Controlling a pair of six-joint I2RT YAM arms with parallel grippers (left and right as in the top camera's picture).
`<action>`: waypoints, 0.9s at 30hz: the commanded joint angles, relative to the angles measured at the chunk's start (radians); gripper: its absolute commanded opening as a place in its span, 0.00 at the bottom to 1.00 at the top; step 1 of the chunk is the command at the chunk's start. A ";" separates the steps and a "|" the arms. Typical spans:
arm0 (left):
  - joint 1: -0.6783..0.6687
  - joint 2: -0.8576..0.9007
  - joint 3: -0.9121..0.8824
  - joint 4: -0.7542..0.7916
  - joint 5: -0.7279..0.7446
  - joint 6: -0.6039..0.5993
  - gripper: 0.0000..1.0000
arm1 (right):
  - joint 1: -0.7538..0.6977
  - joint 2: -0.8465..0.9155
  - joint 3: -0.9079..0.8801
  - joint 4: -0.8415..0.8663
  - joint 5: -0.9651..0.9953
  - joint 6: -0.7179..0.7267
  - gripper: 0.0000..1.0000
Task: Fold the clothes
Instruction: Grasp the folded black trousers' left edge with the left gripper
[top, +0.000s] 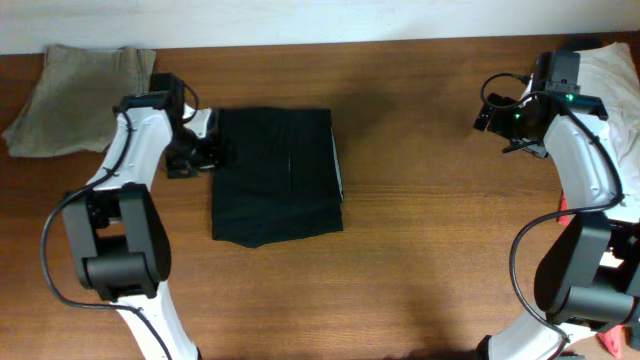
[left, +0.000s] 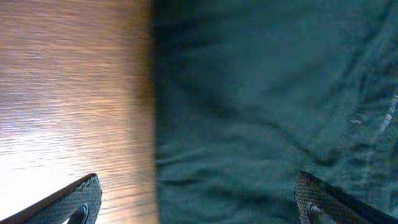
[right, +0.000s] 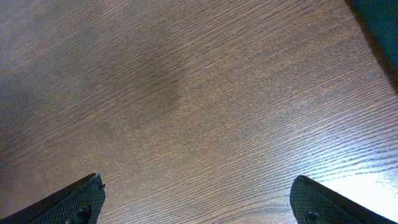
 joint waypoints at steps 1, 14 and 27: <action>0.068 0.002 -0.012 0.009 0.103 0.068 0.99 | -0.003 -0.020 0.019 0.002 0.008 -0.007 0.99; 0.105 0.017 -0.060 0.074 0.275 0.134 0.99 | -0.003 -0.020 0.019 0.002 0.008 -0.007 0.99; 0.115 0.113 -0.060 0.152 0.394 0.135 0.99 | -0.003 -0.020 0.019 0.002 0.008 -0.007 0.99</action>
